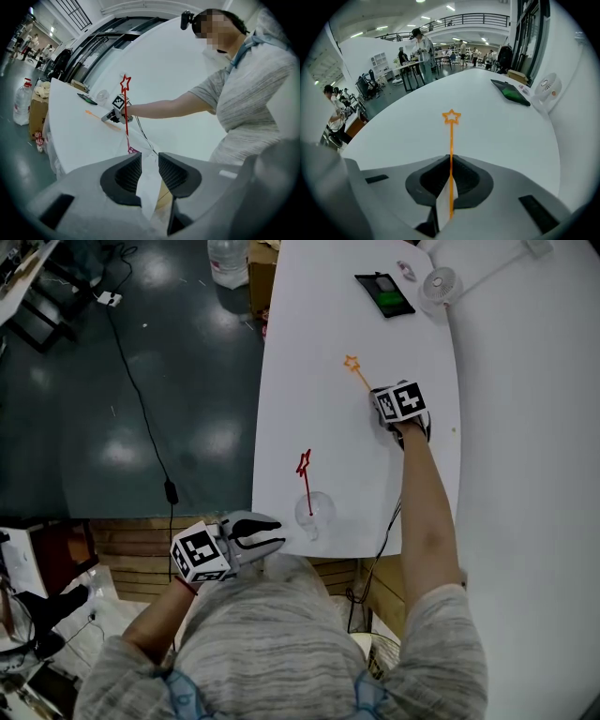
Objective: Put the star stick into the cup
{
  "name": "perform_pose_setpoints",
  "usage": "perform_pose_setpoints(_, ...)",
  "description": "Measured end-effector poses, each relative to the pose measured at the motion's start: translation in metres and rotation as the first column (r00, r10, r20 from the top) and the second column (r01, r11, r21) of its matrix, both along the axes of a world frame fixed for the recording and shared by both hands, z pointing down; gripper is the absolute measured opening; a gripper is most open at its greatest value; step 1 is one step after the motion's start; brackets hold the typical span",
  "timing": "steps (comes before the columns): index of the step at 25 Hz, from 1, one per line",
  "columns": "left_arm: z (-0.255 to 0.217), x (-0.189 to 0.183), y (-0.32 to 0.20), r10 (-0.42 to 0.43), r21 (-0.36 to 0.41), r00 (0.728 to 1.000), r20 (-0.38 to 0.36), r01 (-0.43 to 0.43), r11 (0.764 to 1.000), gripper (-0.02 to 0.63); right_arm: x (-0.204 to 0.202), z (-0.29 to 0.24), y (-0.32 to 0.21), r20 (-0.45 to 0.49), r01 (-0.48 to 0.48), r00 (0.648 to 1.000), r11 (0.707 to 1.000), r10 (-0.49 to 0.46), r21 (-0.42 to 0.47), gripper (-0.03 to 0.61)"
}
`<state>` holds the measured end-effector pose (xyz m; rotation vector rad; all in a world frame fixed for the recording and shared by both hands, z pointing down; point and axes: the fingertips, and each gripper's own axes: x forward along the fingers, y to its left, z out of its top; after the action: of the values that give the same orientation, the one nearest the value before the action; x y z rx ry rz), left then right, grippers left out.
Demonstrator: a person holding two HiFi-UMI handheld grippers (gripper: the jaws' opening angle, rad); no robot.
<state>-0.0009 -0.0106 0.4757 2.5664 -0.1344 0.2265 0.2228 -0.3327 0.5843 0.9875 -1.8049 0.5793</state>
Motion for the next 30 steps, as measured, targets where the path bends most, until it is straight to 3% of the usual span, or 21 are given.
perform_pose_setpoints(6, 0.003, 0.004, 0.003, 0.026, 0.020, 1.000, 0.000, -0.026, 0.999, 0.120, -0.006, -0.015, 0.007, 0.085, -0.068, 0.995, 0.992, 0.059, 0.106, 0.020)
perform_pose_setpoints(10, 0.000, 0.003, 0.006, 0.026, 0.029, 1.000, -0.004, -0.026, 0.999, 0.120, -0.020, -0.070, 0.011, 0.275, -0.169, 0.957, 0.946, 0.090, 0.277, 0.020)
perform_pose_setpoints(12, 0.000, 0.003, 0.008, 0.028, 0.029, 1.000, -0.004, -0.028, 0.999, 0.120, -0.030, -0.111, 0.019, 0.427, -0.253, 0.901, 0.896, 0.081, 0.365, 0.020)
perform_pose_setpoints(15, 0.001, 0.004, 0.012, 0.033, 0.025, 0.999, -0.004, -0.033, 0.999, 0.120, -0.051, -0.171, 0.048, 0.634, -0.375, 0.773, 0.810, 0.004, 0.452, 0.020)
perform_pose_setpoints(18, 0.000, 0.005, 0.016, 0.048, 0.025, 0.999, -0.004, -0.048, 0.999, 0.120, -0.078, -0.212, 0.088, 0.743, -0.431, 0.660, 0.758, -0.106, 0.490, 0.020)
perform_pose_setpoints(21, -0.001, 0.007, 0.017, 0.066, 0.027, 0.998, -0.001, -0.066, 0.997, 0.120, -0.096, -0.237, 0.126, 0.797, -0.461, 0.574, 0.730, -0.188, 0.505, 0.020)
perform_pose_setpoints(23, -0.001, 0.008, 0.019, 0.076, 0.022, 0.997, 0.002, -0.076, 0.997, 0.120, -0.101, -0.249, 0.148, 0.814, -0.480, 0.538, 0.713, -0.220, 0.511, 0.020)
perform_pose_setpoints(27, 0.004, 0.010, 0.022, 0.100, 0.010, 0.995, 0.016, -0.100, 0.995, 0.120, -0.107, -0.259, 0.181, 0.850, -0.504, 0.457, 0.712, -0.261, 0.490, 0.020)
perform_pose_setpoints(30, 0.006, 0.013, 0.028, 0.120, 0.004, 0.993, 0.022, -0.120, 0.993, 0.120, -0.114, -0.255, 0.205, 0.851, -0.488, 0.442, 0.720, -0.284, 0.494, 0.020)
